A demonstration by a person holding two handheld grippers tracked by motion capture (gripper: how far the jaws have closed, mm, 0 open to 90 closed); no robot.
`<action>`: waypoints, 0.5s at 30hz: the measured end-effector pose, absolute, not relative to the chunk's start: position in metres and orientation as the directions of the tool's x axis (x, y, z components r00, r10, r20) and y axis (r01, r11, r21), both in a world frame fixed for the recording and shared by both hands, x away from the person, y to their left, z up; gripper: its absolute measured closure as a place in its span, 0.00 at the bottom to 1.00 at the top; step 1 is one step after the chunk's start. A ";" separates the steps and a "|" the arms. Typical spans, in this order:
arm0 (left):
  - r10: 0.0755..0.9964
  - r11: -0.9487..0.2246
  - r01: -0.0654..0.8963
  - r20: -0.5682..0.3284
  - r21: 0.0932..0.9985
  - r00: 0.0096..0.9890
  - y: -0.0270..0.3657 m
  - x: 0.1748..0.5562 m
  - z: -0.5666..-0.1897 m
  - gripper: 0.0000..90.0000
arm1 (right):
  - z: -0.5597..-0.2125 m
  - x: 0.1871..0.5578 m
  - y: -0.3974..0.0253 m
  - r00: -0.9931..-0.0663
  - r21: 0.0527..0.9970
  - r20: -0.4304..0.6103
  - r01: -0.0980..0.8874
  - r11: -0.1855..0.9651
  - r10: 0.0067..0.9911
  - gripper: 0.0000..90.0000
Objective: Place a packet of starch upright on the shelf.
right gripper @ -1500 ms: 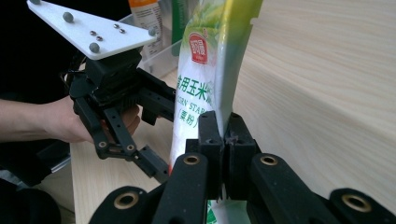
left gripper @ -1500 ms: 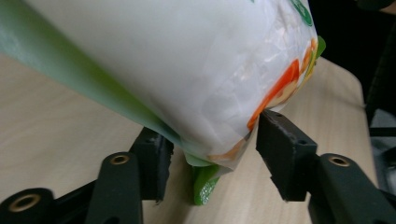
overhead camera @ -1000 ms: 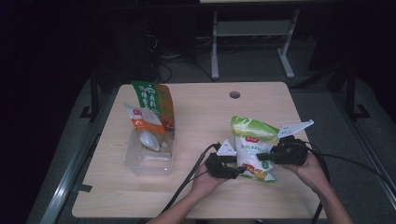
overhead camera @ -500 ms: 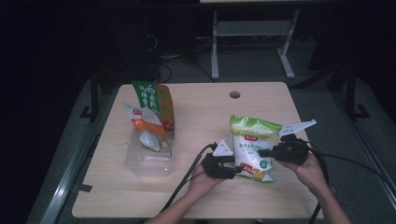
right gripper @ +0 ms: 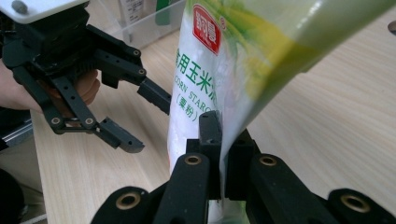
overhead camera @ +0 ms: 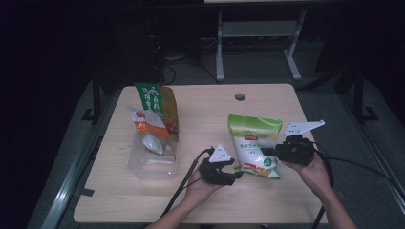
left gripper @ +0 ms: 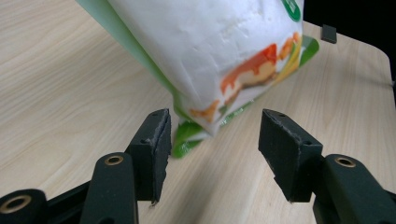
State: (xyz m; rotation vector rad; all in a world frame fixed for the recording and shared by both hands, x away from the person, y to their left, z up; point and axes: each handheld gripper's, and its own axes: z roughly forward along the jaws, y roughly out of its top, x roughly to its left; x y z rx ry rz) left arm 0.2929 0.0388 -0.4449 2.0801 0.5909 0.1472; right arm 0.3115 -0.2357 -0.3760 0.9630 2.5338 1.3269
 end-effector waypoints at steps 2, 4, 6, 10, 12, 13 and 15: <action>0.462 -0.448 0.340 -0.111 0.827 0.880 0.042 0.290 -0.444 0.48 | -0.374 0.311 -0.234 -0.788 0.775 0.173 0.479 0.411 0.591 0.98; 0.458 -0.452 0.324 -0.095 0.831 0.884 0.046 0.285 -0.442 0.47 | -0.371 0.312 -0.230 -0.791 0.778 0.159 0.469 0.419 0.591 0.98; 0.453 -0.459 0.313 -0.084 0.831 0.888 0.049 0.281 -0.441 0.47 | -0.369 0.313 -0.227 -0.794 0.778 0.157 0.466 0.422 0.587 0.98; 0.444 -0.462 0.304 -0.079 0.833 0.892 0.056 0.273 -0.441 0.45 | -0.366 0.315 -0.221 -0.801 0.784 0.161 0.459 0.418 0.577 0.98; 0.443 -0.464 0.302 -0.078 0.833 0.893 0.058 0.271 -0.441 0.44 | -0.364 0.316 -0.216 -0.805 0.789 0.159 0.452 0.417 0.571 0.98; 0.443 -0.463 0.303 -0.078 0.833 0.893 0.059 0.270 -0.441 0.44 | -0.364 0.316 -0.216 -0.805 0.789 0.159 0.452 0.417 0.571 0.98; 0.436 -0.467 0.295 -0.073 0.834 0.897 0.062 0.266 -0.441 0.43 | -0.362 0.317 -0.211 -0.810 0.789 0.156 0.447 0.421 0.566 0.98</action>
